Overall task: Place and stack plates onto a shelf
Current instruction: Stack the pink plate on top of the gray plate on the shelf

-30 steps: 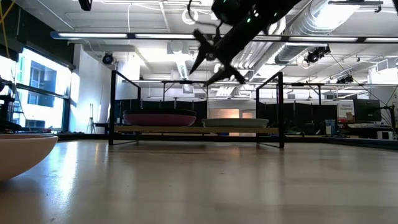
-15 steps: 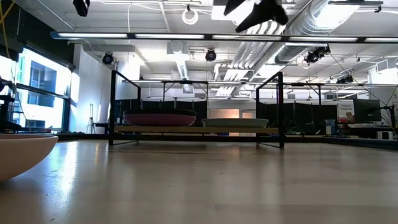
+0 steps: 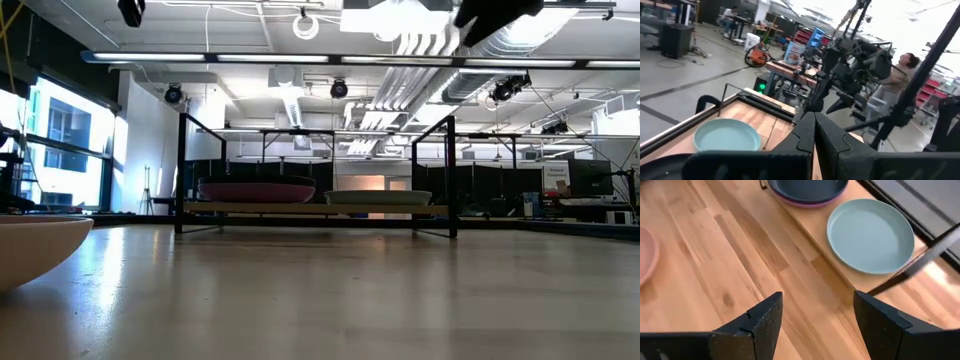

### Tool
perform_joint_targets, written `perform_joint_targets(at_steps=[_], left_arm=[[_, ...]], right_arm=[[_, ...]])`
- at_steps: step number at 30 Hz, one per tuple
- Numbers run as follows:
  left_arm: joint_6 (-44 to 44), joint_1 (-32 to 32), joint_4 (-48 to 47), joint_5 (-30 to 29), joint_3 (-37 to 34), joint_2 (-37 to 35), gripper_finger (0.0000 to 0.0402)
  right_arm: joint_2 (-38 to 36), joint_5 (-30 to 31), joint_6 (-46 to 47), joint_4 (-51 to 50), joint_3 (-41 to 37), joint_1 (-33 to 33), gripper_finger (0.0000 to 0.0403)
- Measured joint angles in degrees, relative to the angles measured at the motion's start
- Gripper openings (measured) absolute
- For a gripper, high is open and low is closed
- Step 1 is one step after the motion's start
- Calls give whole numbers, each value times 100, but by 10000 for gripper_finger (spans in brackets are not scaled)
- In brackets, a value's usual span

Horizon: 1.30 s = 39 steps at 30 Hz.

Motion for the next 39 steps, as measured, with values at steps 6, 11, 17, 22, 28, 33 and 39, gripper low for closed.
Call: perform_joint_targets(at_steps=[6, 11, 17, 22, 28, 33, 39], left_arm=[[-184, 0, 4, -146, 0, 11, 0], [-174, 0, 3, -148, 0, 11, 0], [-30, 0, 0, -158, 0, 36, 0], [23, 1, 1, 31, 0, 33, 0], [121, 0, 2, 33, 0, 33, 0], [11, 0, 2, 26, 0, 33, 0], [-590, -13, 313, 69, 0, 110, 2]], right_arm=[[-1796, -502, 506, 1269, -1641, -3, 224], [-2887, -621, 157, 4423, -3054, -67, 224], [-2849, -575, -1981, 7267, -3805, -185, 224], [-2545, -291, -2829, 7313, -3631, -189, 224], [-2427, -129, -2832, 7311, -3556, -213, 224], [-2427, -129, -2823, 7310, -3556, -215, 224], [-2427, -129, -2819, 7309, -3554, -215, 224]])
